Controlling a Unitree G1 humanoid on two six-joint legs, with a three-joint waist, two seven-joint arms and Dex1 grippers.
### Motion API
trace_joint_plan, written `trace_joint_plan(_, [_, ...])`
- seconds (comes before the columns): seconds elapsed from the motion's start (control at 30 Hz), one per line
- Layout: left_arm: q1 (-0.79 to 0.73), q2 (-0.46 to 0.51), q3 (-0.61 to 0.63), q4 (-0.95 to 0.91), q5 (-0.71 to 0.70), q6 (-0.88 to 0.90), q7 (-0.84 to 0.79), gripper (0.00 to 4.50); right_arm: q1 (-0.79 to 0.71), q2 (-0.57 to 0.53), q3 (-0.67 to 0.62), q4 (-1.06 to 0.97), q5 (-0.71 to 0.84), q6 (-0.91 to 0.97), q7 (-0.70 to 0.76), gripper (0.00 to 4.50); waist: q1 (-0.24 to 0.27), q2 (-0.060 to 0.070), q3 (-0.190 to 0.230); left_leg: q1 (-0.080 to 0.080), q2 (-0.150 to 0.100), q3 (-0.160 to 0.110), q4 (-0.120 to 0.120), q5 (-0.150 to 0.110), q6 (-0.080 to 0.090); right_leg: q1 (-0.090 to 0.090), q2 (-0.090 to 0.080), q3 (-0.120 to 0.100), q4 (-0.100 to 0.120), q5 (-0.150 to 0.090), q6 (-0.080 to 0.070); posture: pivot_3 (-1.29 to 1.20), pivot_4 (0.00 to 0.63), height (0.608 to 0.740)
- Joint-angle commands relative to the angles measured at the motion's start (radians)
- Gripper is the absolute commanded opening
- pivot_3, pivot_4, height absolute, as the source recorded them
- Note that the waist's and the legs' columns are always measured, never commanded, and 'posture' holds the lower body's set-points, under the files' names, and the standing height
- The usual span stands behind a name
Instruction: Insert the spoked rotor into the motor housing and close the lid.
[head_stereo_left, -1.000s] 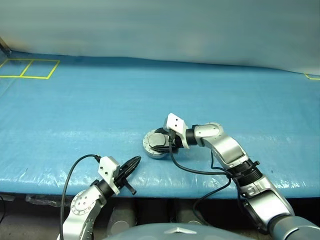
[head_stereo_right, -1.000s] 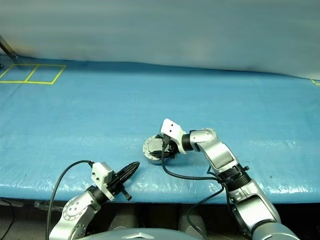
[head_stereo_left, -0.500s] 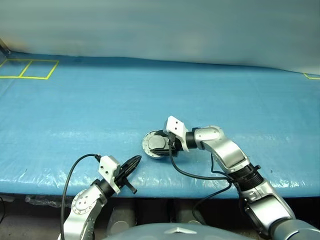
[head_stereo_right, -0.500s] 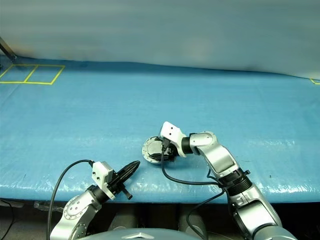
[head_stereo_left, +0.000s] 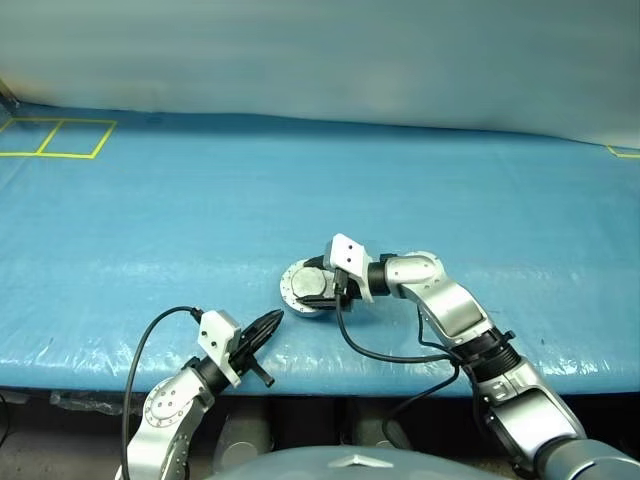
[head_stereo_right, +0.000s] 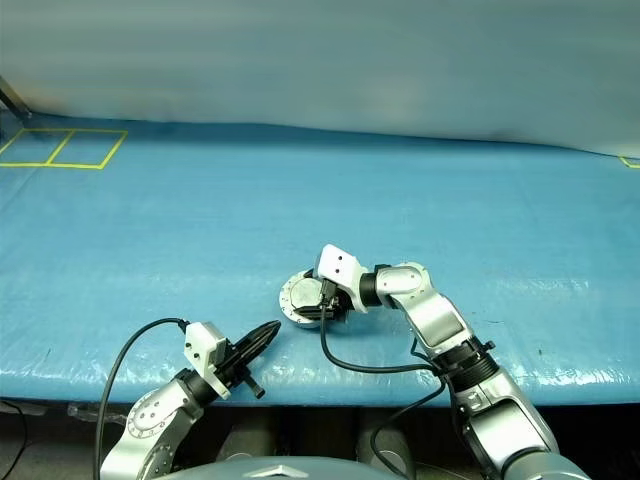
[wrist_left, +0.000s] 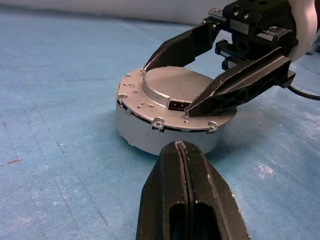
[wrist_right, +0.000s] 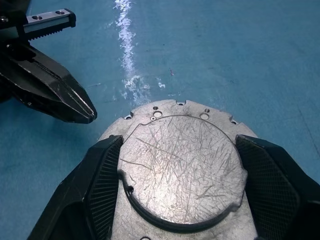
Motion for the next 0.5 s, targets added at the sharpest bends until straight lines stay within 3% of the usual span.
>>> trace_joint_plan(0.03, [-0.004,-0.001,-0.002,-0.011,-0.007,-0.007,-0.006,0.00,-0.034,-0.001,0.005,0.002,-0.004,-0.011,0.022,3.27,0.000,0.000,0.000,0.000,0.000,0.000,0.000,0.000,0.000,0.000,0.000,0.000,0.000,0.000,0.000,0.00,0.150,0.740])
trace_joint_plan(0.5, [0.003,-0.009,-0.004,-0.010,-0.007,-0.004,0.000,0.00,-0.074,0.027,0.021,0.105,-0.022,-0.053,0.061,3.27,-0.002,0.000,0.000,0.001,0.000,0.000,0.000,0.000,0.000,0.000,0.000,0.000,0.000,0.000,0.000,0.00,0.150,0.740])
